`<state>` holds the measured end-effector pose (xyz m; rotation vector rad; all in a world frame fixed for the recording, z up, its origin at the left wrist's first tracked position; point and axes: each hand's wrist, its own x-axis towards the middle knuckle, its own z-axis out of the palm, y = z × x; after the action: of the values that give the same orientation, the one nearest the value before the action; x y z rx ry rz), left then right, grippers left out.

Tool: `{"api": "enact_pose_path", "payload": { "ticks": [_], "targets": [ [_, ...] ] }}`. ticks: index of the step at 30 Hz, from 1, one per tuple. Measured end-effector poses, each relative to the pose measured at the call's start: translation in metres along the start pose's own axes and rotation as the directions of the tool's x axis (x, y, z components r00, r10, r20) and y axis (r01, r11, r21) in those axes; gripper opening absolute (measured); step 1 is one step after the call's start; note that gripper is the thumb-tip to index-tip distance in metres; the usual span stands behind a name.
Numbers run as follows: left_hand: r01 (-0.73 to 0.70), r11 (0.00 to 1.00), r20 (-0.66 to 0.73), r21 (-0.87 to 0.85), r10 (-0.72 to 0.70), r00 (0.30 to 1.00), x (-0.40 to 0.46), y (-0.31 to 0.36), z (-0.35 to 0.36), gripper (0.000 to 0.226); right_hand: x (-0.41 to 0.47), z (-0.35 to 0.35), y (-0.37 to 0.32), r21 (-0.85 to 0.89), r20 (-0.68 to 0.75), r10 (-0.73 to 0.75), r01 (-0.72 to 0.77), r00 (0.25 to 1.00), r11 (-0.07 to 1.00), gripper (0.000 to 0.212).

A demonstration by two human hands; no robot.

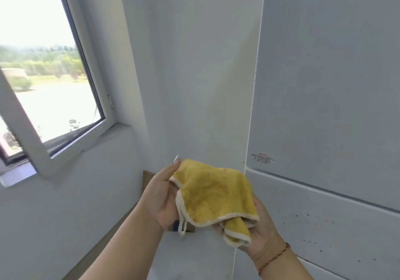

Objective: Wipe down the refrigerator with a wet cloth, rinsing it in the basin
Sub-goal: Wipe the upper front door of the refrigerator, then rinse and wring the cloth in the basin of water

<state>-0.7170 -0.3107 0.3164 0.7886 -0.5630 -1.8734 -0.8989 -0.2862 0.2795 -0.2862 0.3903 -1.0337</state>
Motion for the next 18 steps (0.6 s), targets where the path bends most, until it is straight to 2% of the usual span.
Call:
{"api": "enact_pose_path", "payload": {
  "ticks": [2,4,5,6,7,8,10,11,14,18],
  "targets": [
    [-0.089,0.995,0.023,-0.047,0.09,0.996,-0.011,-0.006,-0.018,0.034,0.007,0.001,0.006,0.018,0.046,0.102,-0.103,0.994,0.995,0.041],
    [-0.14,0.985,0.011,-0.101,0.141,0.99,-0.024,-0.014,-0.033,0.054,0.02,-0.003,0.013,0.002,-0.003,0.154,-0.154,0.988,0.988,0.042],
    [-0.157,0.979,-0.02,-0.132,0.155,0.988,-0.03,-0.019,-0.043,0.062,0.027,-0.005,0.02,-0.003,-0.007,0.176,-0.176,0.984,0.984,0.041],
    [-0.181,0.972,-0.069,-0.15,0.172,0.983,-0.034,-0.023,-0.05,0.061,0.034,-0.003,0.023,0.02,0.05,0.211,-0.212,0.976,0.977,0.044],
    [-0.228,0.962,-0.146,-0.147,0.207,0.967,-0.045,-0.024,-0.057,0.054,0.04,-0.001,0.034,-0.002,0.064,0.272,-0.273,0.96,0.962,0.048],
    [-0.254,0.96,-0.22,-0.117,0.224,0.949,-0.052,-0.024,-0.06,0.044,0.047,-0.006,0.042,-0.035,0.039,0.264,-0.263,0.964,0.964,0.048],
    [-0.315,0.945,-0.345,-0.091,0.267,0.9,-0.066,-0.023,-0.073,0.037,0.057,-0.004,0.059,-0.098,-0.027,0.31,-0.311,0.95,0.945,0.063],
    [-0.353,0.932,-0.394,-0.081,0.295,0.87,-0.077,-0.02,-0.082,0.035,0.062,0.002,0.074,-0.087,-0.045,0.319,-0.322,0.947,0.943,0.063],
    [-0.411,0.91,-0.506,-0.05,0.331,0.796,-0.11,-0.009,-0.108,0.027,0.07,0.024,0.109,-0.147,-0.005,0.375,-0.372,0.927,0.917,0.029],
    [-0.545,0.838,-0.646,-0.019,0.406,0.647,-0.166,0.006,-0.156,0.028,0.101,0.038,0.166,-0.336,-0.037,0.545,-0.524,0.838,0.783,0.029]
  ]
}}
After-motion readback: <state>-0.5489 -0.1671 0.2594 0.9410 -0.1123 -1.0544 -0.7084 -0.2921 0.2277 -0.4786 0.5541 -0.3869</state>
